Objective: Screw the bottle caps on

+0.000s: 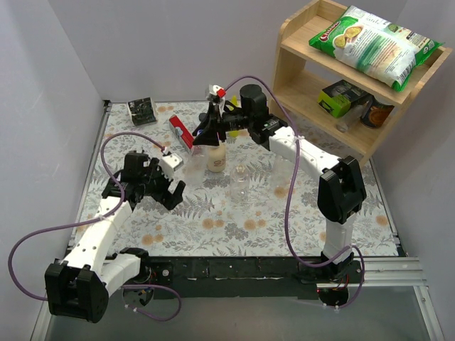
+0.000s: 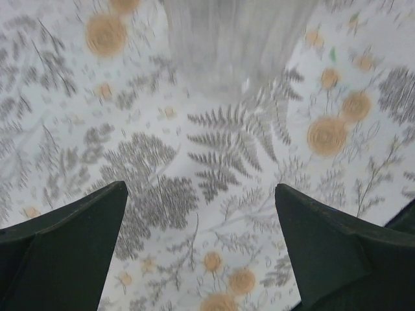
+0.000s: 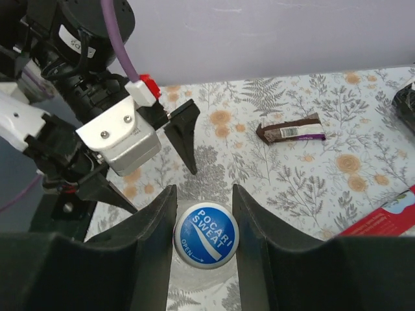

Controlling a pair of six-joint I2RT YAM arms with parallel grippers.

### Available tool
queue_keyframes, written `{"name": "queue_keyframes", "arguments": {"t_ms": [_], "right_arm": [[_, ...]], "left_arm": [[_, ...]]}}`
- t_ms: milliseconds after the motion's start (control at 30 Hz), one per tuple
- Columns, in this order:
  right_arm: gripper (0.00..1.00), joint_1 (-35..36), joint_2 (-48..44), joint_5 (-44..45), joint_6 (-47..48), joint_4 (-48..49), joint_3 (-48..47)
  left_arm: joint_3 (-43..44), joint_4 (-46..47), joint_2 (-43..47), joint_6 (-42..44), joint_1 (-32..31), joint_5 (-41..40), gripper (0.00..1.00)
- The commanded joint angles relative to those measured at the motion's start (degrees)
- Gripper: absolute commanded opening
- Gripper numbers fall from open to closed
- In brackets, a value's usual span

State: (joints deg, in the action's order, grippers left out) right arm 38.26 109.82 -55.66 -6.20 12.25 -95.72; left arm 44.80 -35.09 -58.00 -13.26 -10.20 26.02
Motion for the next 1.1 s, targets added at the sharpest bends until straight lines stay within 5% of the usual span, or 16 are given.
{"name": "queue_keyframes", "arguments": {"t_ms": [0,733,1067], "right_arm": [[0.07,-0.12,-3.56,0.81,19.01,-13.9,-0.69],[0.17,2.52,-8.39,6.0,36.69,-18.4,12.05],[0.49,2.78,-9.1,5.3,37.66,-19.37,13.1]], "left_arm": [[-3.57,-13.06,2.98,9.64,0.18,-7.38,0.98],[-9.9,-13.78,-0.27,4.82,0.18,-9.32,0.98],[-9.82,-13.6,-1.24,5.26,0.18,-8.79,0.98]]}}
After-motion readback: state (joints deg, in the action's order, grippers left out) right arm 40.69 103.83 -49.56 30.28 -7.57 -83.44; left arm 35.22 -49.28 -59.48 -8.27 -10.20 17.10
